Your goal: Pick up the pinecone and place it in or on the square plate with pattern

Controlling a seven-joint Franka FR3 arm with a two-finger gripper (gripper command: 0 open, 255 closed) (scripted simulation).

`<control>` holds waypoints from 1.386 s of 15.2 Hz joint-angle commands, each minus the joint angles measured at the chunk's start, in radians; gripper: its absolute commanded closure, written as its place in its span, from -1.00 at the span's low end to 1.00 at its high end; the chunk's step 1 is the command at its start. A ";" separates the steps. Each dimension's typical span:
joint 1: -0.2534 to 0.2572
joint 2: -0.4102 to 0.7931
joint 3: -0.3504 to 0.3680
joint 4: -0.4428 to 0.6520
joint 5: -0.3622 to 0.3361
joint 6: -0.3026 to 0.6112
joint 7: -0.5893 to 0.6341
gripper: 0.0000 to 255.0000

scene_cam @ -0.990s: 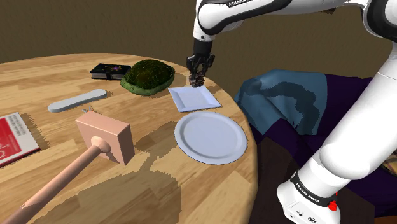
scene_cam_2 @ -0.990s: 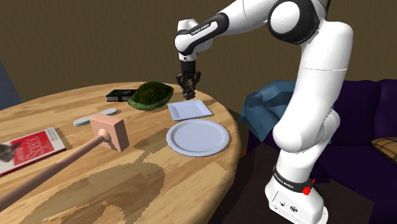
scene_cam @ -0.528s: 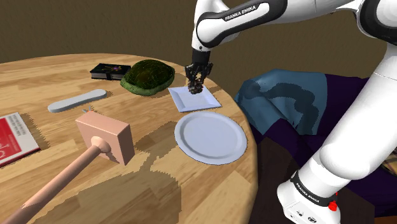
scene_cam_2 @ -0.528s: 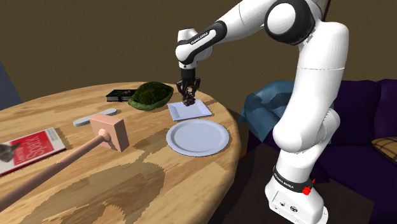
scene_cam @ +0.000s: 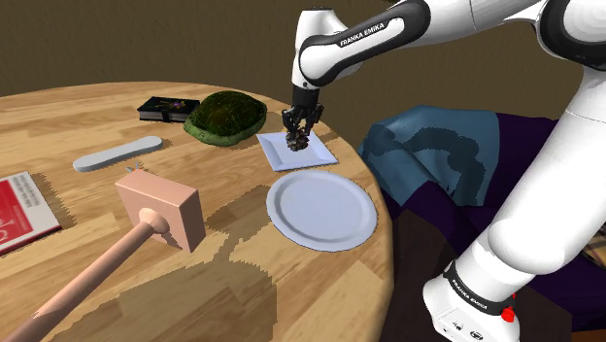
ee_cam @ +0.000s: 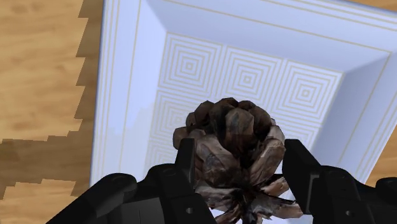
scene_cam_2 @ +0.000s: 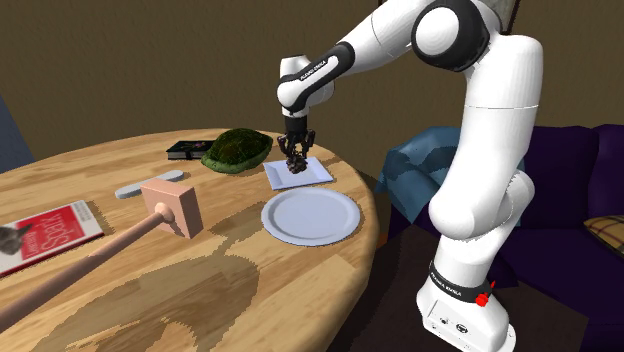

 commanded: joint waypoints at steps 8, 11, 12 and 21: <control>0.000 0.000 0.000 0.000 0.000 0.001 0.000 -1.00; 0.000 -0.015 0.001 0.015 0.006 -0.029 -0.005 -1.00; 0.000 -0.030 0.003 0.032 0.012 -0.060 -0.008 -1.00; 0.000 -0.053 0.005 0.065 0.021 -0.115 -0.014 -1.00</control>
